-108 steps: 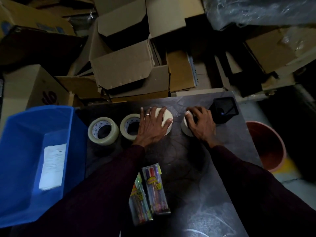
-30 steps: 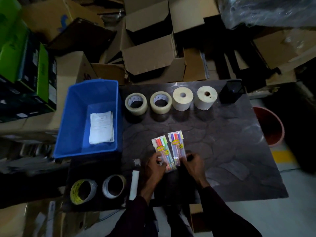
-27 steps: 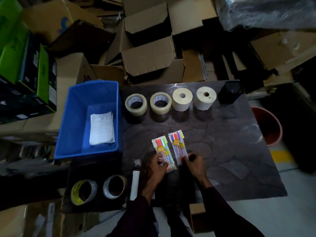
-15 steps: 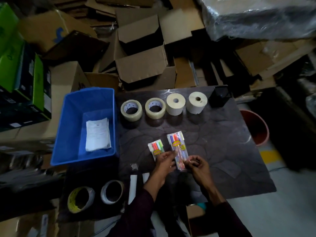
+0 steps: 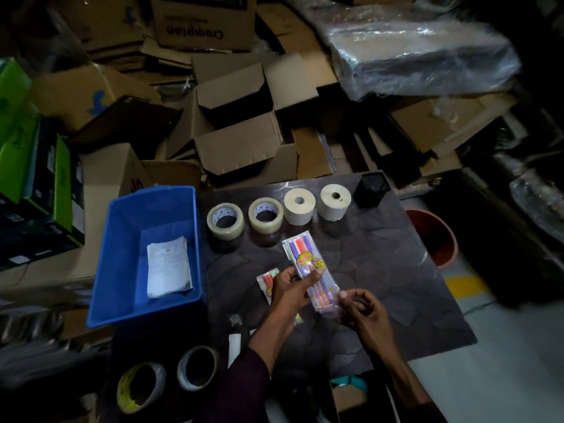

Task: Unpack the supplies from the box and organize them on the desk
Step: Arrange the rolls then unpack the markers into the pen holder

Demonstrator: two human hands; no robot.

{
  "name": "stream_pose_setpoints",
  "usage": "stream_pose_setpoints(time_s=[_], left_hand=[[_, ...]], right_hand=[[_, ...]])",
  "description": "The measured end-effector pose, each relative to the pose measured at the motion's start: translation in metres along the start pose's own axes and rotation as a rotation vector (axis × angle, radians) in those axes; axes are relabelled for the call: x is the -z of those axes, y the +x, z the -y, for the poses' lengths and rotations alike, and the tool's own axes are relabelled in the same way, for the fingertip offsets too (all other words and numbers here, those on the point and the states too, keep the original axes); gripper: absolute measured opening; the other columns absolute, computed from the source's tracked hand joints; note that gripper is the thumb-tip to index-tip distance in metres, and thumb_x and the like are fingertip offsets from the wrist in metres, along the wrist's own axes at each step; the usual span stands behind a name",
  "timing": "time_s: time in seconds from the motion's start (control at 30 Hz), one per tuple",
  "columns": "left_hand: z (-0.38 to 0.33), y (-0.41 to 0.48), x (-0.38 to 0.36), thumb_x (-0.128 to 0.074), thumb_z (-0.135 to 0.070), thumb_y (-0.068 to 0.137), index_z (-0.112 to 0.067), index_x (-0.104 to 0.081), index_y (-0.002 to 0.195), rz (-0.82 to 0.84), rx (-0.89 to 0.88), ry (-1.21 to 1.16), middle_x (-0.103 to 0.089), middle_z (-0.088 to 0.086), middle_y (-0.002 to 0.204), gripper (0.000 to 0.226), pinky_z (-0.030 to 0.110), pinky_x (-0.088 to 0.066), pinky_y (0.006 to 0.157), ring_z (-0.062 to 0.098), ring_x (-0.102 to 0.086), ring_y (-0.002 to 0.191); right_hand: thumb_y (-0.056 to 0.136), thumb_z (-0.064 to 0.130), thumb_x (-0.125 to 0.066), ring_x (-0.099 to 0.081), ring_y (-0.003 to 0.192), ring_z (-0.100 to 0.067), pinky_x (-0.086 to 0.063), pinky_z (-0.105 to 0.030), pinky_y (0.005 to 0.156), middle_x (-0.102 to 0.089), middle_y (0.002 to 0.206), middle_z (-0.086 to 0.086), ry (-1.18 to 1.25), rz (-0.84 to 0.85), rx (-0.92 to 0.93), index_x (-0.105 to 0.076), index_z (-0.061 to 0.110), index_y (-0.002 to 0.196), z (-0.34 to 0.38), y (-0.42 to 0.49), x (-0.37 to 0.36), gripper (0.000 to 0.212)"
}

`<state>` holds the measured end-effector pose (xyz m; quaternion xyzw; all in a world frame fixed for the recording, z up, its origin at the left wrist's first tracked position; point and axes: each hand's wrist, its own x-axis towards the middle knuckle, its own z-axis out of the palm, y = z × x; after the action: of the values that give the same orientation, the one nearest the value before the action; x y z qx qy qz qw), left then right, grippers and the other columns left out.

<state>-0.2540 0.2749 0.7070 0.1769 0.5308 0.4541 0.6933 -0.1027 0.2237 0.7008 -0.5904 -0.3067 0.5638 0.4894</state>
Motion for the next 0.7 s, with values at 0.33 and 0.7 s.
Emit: stream_pose_setpoints(time_s=[0.33,0.7], left_hand=[[-0.029,-0.013,-0.010,-0.081,-0.002,0.074,-0.044,-0.024,0.146,-0.002,-0.391,0.180,-0.073,-0.025,0.094,0.101,0.032,-0.061,0.076,0.011,-0.073,0.091],[-0.041,-0.026,-0.007,-0.078,-0.008,0.081,-0.016,-0.077,0.104,0.019,-0.424,0.136,-0.072,0.001,0.114,0.025,0.043,-0.056,0.092,0.018,-0.068,0.107]], right_hand=[[0.042,0.051,-0.097,-0.068,0.070,-0.019,-0.061,-0.029,0.066,-0.070,0.077,-0.015,0.175,-0.049,0.075,-0.064,0.015,0.091,0.025,-0.025,-0.016,0.069],[0.088,-0.015,-0.053,-0.070,0.075,-0.023,-0.062,-0.035,0.064,-0.073,0.097,-0.009,0.295,-0.114,0.129,-0.060,0.011,0.094,0.030,-0.047,-0.032,0.028]])
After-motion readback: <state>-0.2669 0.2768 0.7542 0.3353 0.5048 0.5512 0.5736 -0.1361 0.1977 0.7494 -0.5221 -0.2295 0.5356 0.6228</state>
